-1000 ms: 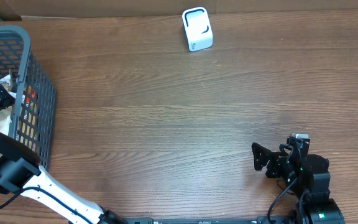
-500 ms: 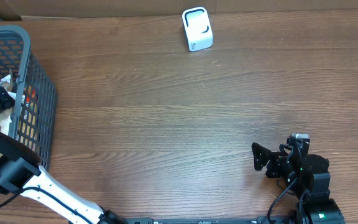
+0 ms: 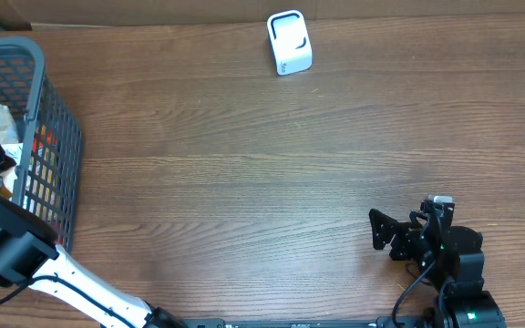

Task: Scan the item barcode
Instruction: 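Reach into the basket and grasp the brown-and-white snack bag with left gripper, then carry the snack bag to the scanner and drop it mid-table, then return the left gripper to the basket and grasp the white tube, then hold the white tube under the scanner, then place it beside the bag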

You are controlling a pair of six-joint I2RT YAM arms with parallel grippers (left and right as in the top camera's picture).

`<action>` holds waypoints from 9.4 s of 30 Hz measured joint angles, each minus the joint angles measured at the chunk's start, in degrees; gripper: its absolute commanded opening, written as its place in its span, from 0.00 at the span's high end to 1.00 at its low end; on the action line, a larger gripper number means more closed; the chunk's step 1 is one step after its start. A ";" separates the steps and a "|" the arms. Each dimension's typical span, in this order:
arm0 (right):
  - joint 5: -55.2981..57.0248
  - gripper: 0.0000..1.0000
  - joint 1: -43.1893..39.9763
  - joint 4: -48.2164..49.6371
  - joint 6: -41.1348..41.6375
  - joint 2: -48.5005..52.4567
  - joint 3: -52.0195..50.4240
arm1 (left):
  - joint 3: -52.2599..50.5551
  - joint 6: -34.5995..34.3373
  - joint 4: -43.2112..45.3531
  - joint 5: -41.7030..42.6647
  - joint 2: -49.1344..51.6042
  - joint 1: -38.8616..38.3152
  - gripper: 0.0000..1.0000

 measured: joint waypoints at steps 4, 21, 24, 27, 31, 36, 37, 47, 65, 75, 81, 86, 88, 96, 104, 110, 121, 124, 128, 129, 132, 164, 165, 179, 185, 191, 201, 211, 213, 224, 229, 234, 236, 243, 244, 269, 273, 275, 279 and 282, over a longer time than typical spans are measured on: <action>0.02 0.00 0.00 0.00 0.00 0.00 0.00 | 1.51 -0.66 -3.10 1.09 0.26 0.00 0.96; 0.02 0.00 0.00 0.00 0.02 0.00 0.00 | 42.10 -10.95 -19.63 12.35 -1.07 -0.28 0.96; 0.02 0.00 0.00 0.00 -0.02 0.00 0.00 | 45.00 -11.78 -21.75 13.75 -2.23 -0.26 0.96; 0.00 0.00 0.00 0.02 0.00 0.00 0.00 | 46.21 -12.13 -23.32 16.50 -2.47 -0.28 0.96; 0.02 0.00 0.00 0.00 0.00 0.00 0.00 | 46.75 -12.28 -25.24 21.03 -2.47 -0.57 0.96; 0.02 0.00 0.00 0.00 -0.02 0.00 0.00 | 47.54 -11.82 -27.17 25.03 -4.00 -3.85 0.96; 0.02 0.00 0.00 -0.02 -0.02 0.00 0.00 | 47.56 -11.56 -27.23 25.33 -4.72 -4.94 0.96; 0.02 0.00 0.00 -0.02 0.00 0.00 0.00 | 48.48 -9.66 -27.12 20.22 -16.09 -31.98 0.96; 0.02 0.00 0.00 -0.02 0.00 0.00 0.00 | -0.70 -4.92 -12.59 1.07 -16.26 -75.08 0.96; 0.02 0.00 0.00 -0.02 0.00 0.00 0.00 | -23.28 -5.40 5.49 0.92 -16.04 -79.73 0.96; 0.04 0.00 0.00 0.00 0.00 0.00 0.00 | -24.02 -5.79 8.26 -1.22 -16.00 -79.67 0.87; 0.04 0.00 0.00 0.00 0.00 0.00 0.00 | -24.02 -5.92 6.29 -1.88 -16.00 -79.73 0.48; 0.04 0.00 0.00 0.00 0.00 0.00 0.00 | -24.02 -6.10 5.31 -1.88 -16.00 -79.84 0.35; 0.02 0.00 0.02 0.02 0.02 0.00 0.00 | -23.12 -5.68 1.75 1.25 -16.00 -80.91 0.20; 0.00 0.00 0.00 0.00 0.00 0.02 0.00 | -2.80 -6.69 -7.06 2.71 -15.96 -77.94 0.00; 0.02 0.00 0.00 -0.02 0.04 0.02 0.00 | 19.65 -8.81 -17.20 2.56 -15.96 -66.71 0.01; 0.02 0.00 0.00 0.00 0.00 0.00 0.00 | 36.87 -15.50 -26.95 -0.44 -16.65 -32.85 0.01; 0.02 0.00 0.00 -0.04 -0.02 0.00 0.00 | 36.87 -16.20 -26.97 -0.48 -16.65 -25.00 0.00; 0.04 0.00 0.00 -0.04 0.02 0.02 0.00 | 35.58 -17.44 -26.95 -0.55 -16.87 -16.52 0.01; 0.02 0.00 0.00 -0.02 0.00 0.02 0.00 | 34.58 -17.62 -26.95 -0.72 -16.96 -14.27 0.00; 0.02 0.00 0.00 -0.02 0.00 0.02 0.00 | 31.82 -18.45 -26.88 -1.42 -17.03 -10.12 0.01; 0.00 0.00 0.00 -0.02 0.02 0.02 0.00 | -0.42 3.72 1.22 -5.27 2.51 -5.16 0.05; 0.02 0.00 0.00 -0.02 0.02 0.02 0.00 | -0.42 4.17 1.53 -5.09 3.43 -5.16 0.05; 0.00 0.00 0.00 -0.02 0.00 0.02 0.00 | 0.17 7.96 3.37 -0.20 4.98 -5.51 0.96; 0.02 0.00 0.00 -0.02 0.02 0.02 0.00 | 1.68 6.36 -1.55 -1.05 5.51 -5.40 0.96; 0.02 0.00 0.00 -0.02 0.02 0.02 0.00 | 14.10 1.38 -12.02 -1.20 6.29 -5.31 0.96; 0.02 0.00 0.00 0.00 0.00 0.02 0.00 | 43.93 -5.66 -22.69 4.37 6.54 -5.42 0.96; 0.00 0.00 0.00 -0.02 0.02 0.02 0.00 | 53.37 -6.93 -27.47 21.33 -2.84 -8.31 0.96; 0.02 0.00 0.00 -0.04 0.02 0.02 0.00 | 53.68 -6.95 -27.52 24.22 -5.46 -10.08 0.96; 0.02 0.00 0.00 0.00 0.00 0.00 0.00 | 41.20 -6.91 -27.47 26.67 -16.09 -33.33 0.96; 0.02 0.00 0.02 0.00 0.02 0.02 0.00 | 27.26 -6.73 -27.30 21.09 -16.98 -46.10 0.95; 0.02 0.00 0.02 -0.02 0.02 0.02 0.00 | 12.24 -6.69 -24.61 16.17 -16.98 -55.10 0.96; 0.02 0.00 0.00 -0.02 0.02 0.00 0.00 | 7.23 -6.71 -21.46 15.39 -16.98 -56.41 0.95; 0.04 0.00 0.00 0.00 0.00 0.00 0.00 | -10.62 -8.96 -9.42 14.25 -16.98 -56.57 0.96; 0.04 0.00 0.00 -0.02 -0.02 0.02 0.00 | -12.90 -9.62 -7.85 14.14 -16.98 -56.48 0.96; 0.02 0.00 0.02 -0.02 0.02 0.02 0.00 | -46.03 -26.08 23.50 12.55 -17.03 -63.69 0.00; 0.02 0.00 0.00 -0.02 0.00 0.02 0.00 | -45.40 -26.64 22.25 12.57 -17.55 -65.40 0.00; 0.02 0.00 0.02 -0.04 0.02 0.02 0.00 | -44.33 -26.60 19.54 12.11 -17.57 -64.98 0.00; 0.00 0.00 0.00 -0.02 0.02 0.02 0.00 | -36.76 -26.18 11.74 10.10 -17.66 -62.18 0.00; 0.02 0.00 0.00 -0.04 0.02 0.02 0.00 | -26.36 -24.50 5.49 7.85 -19.04 -58.97 0.00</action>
